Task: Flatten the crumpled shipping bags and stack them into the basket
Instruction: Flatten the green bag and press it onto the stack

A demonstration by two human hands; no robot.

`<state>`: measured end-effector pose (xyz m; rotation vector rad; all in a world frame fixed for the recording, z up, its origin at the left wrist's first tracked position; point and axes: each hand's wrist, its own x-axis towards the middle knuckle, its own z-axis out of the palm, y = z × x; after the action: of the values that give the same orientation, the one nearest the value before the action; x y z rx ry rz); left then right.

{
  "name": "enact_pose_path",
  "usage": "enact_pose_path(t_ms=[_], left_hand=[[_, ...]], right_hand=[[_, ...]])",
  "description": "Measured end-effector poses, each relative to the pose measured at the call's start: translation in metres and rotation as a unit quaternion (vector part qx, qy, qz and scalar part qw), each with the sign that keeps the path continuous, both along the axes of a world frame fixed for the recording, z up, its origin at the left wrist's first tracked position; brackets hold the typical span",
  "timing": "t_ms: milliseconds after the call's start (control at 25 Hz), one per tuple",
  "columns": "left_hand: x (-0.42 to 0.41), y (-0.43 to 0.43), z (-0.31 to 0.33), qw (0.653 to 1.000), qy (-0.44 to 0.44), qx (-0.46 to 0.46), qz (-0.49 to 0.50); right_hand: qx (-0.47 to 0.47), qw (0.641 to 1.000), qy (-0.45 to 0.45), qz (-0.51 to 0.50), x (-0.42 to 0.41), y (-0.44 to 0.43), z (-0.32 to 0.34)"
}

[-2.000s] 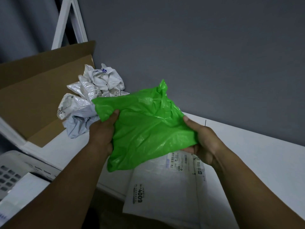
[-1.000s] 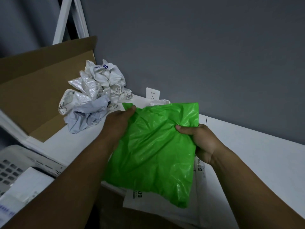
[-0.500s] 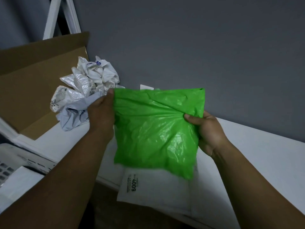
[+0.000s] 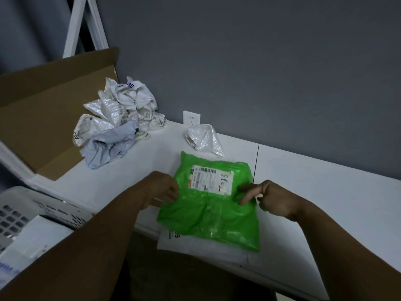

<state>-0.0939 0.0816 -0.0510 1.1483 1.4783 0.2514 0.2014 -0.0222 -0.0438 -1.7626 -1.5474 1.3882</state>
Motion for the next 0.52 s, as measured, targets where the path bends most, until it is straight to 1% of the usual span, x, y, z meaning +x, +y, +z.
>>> enact_pose_path(t_ms=[40, 80, 120, 200, 240, 280, 320, 400, 480, 520], left_hand=[[0.002, -0.002, -0.006, 0.999, 0.029, 0.0, -0.015], [0.004, -0.001, -0.011, 0.998, 0.058, 0.019, -0.025], [0.007, 0.0, -0.014, 0.993, 0.096, 0.061, -0.03], [0.012, 0.006, -0.021, 0.973, 0.156, 0.171, -0.022], [0.016, 0.009, -0.025, 0.965, 0.15, 0.213, -0.005], [0.019, 0.011, -0.027, 0.967, 0.114, 0.228, 0.017], [0.024, 0.015, -0.03, 0.971, 0.067, 0.227, 0.044], [0.036, 0.024, -0.035, 0.975, 0.005, 0.204, 0.084], [0.045, 0.031, -0.037, 0.978, -0.026, 0.173, 0.116], [0.048, 0.034, -0.037, 0.978, -0.054, 0.154, 0.133]], right_hand=[[-0.002, 1.0, -0.001, -0.031, -0.001, 0.001, -0.002], [0.012, 0.997, -0.002, -0.076, -0.002, 0.005, -0.004], [0.041, 0.991, -0.021, -0.128, -0.005, 0.01, -0.008], [0.096, 0.962, -0.098, -0.237, -0.005, 0.024, -0.02], [0.09, 0.951, -0.128, -0.266, -0.006, 0.029, -0.024], [0.06, 0.947, -0.144, -0.282, -0.008, 0.034, -0.029], [0.02, 0.945, -0.133, -0.297, -0.011, 0.037, -0.033], [-0.025, 0.939, -0.068, -0.336, -0.018, 0.044, -0.04], [-0.026, 0.928, -0.011, -0.371, -0.021, 0.05, -0.042], [-0.024, 0.924, 0.031, -0.379, -0.022, 0.051, -0.04]])
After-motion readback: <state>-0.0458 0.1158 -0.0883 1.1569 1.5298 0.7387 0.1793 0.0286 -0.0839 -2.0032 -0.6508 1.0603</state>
